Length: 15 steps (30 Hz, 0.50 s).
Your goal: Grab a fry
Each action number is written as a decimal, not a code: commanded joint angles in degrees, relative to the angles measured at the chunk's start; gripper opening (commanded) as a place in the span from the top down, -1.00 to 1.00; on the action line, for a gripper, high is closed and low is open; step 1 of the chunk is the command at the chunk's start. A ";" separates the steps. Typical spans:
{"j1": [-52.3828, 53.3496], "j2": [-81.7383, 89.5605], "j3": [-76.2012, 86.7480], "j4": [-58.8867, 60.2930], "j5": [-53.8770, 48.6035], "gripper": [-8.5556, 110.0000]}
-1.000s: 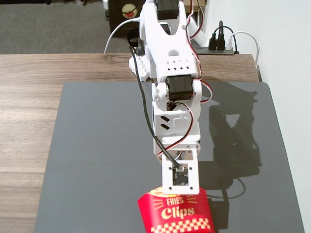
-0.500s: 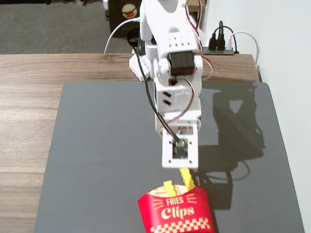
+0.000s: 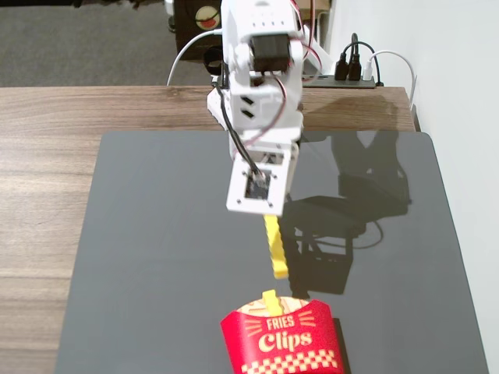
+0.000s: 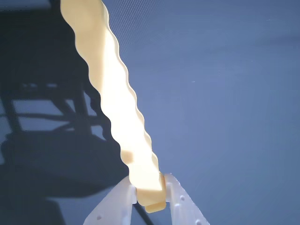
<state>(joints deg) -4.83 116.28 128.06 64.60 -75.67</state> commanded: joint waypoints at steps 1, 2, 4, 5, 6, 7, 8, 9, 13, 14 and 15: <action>2.90 5.71 -0.70 4.13 -1.23 0.85; 3.69 6.77 -1.41 5.62 -2.02 0.85; 5.10 8.17 -3.43 8.96 -3.34 0.85; 5.71 8.35 -5.10 10.72 -3.87 0.85; 6.24 8.35 -6.86 12.30 -4.13 0.85; 6.86 8.26 -8.53 13.71 -4.48 0.85; 7.29 8.26 -10.28 15.03 -4.92 0.85; 7.56 8.26 -11.78 16.08 -5.19 0.85; 8.61 6.77 -18.98 20.04 -5.98 0.85; 8.88 6.06 -20.83 21.01 -6.33 0.85; 9.23 5.71 -21.97 21.45 -6.68 0.85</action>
<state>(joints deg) 3.60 122.17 111.09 84.64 -81.65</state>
